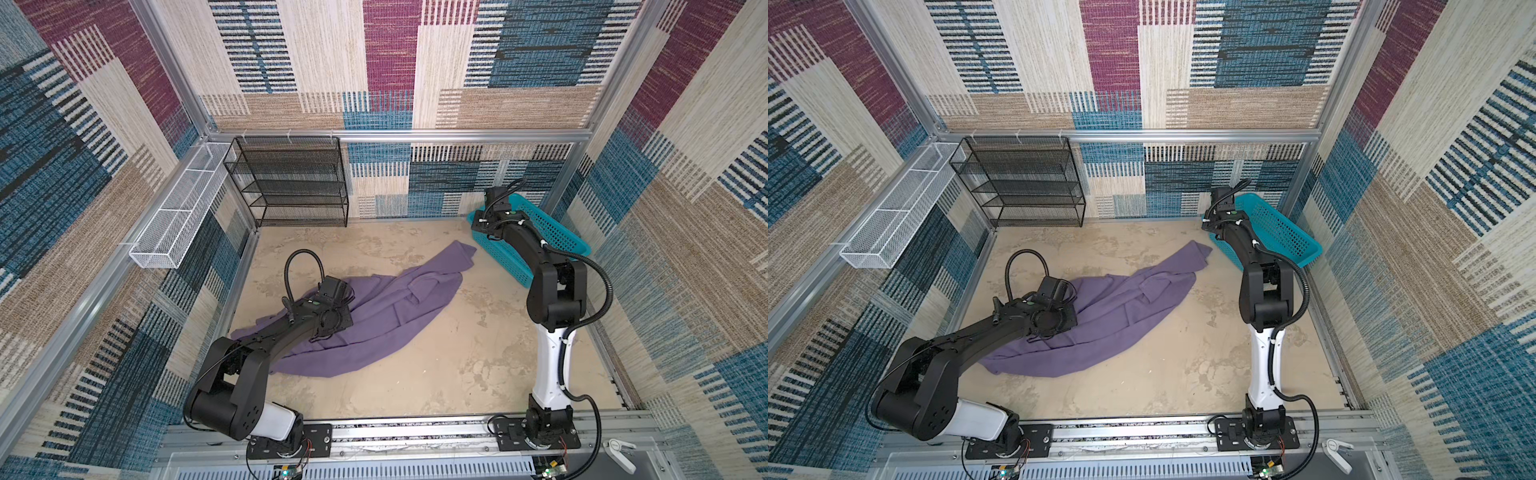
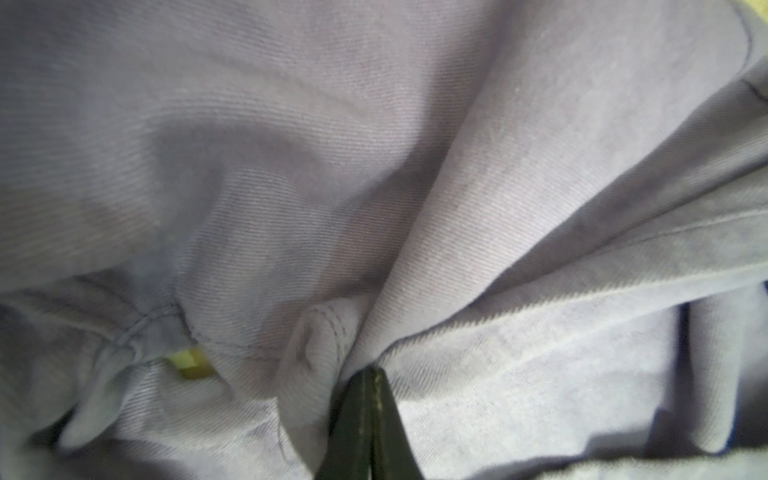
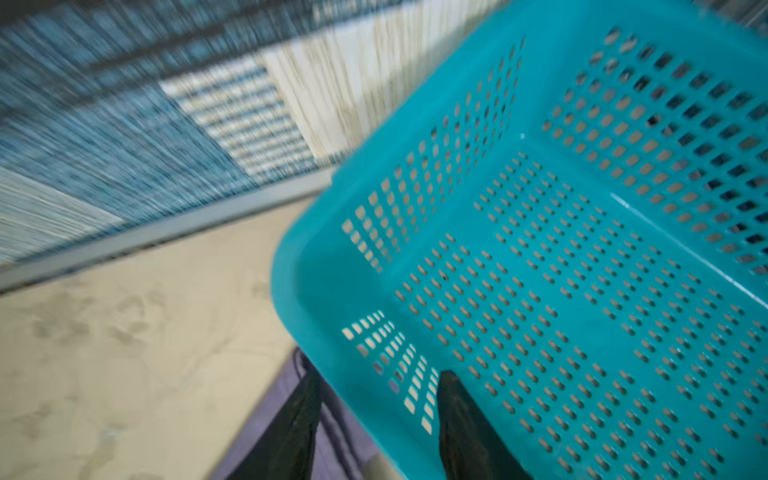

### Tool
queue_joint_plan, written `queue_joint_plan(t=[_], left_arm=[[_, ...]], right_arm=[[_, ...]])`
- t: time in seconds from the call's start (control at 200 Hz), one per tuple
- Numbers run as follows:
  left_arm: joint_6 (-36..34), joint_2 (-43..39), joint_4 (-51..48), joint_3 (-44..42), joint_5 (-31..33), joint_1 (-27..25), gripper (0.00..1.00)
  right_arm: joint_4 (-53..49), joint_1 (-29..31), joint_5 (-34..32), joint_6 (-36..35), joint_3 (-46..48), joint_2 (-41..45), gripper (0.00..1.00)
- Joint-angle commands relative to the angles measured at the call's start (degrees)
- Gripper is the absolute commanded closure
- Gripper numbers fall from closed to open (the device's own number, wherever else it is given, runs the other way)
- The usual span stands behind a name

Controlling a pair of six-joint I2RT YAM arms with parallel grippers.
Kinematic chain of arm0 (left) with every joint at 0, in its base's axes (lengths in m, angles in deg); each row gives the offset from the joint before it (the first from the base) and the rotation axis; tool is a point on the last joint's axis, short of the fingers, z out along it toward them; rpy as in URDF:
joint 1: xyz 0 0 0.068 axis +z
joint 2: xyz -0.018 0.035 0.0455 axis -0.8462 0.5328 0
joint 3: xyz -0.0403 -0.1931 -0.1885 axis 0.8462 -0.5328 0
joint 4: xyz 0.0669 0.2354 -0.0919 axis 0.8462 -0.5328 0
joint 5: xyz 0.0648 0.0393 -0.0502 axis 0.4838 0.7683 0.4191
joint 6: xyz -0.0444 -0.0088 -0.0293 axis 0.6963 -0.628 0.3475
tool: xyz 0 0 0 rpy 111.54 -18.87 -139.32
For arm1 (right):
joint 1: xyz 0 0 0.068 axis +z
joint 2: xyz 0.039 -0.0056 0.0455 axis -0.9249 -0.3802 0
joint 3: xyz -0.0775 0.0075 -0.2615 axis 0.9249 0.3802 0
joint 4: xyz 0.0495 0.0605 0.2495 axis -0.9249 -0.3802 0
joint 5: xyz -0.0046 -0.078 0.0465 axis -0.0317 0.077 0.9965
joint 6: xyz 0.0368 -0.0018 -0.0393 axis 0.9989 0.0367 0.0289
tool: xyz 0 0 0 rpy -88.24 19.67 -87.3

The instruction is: Fold and stack the trousers

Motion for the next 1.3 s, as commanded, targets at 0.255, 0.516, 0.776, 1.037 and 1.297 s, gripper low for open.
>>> queue_joint_plan(t=[0.255, 0.516, 0.776, 1.037, 1.297], left_arm=[[0.46, 0.92, -0.04, 0.59, -1.65, 0.04, 0.88], [0.33, 1.12, -0.21, 0.93, -1.6, 0.06, 0.88], [0.46, 2.45, 0.48, 1.65, -2.7, 0.04, 0.88], [0.79, 2.51, 0.49, 1.35, -2.63, 0.1, 0.88], [0.84, 3.74, 0.11, 3.04, -2.85, 0.09, 0.88]], right_arm=[[-3.0, 2.92, -1.32, -9.79, -6.36, -6.01, 0.59], [3.46, 6.66, 6.78, -20.6, 1.0, -1.51, 0.79], [12.05, 8.98, 5.62, -20.45, 16.02, 8.45, 0.87], [13.27, 9.16, 19.17, -28.17, 19.0, 11.67, 0.8], [15.87, 9.28, 15.34, -19.49, 25.64, 21.4, 0.53]])
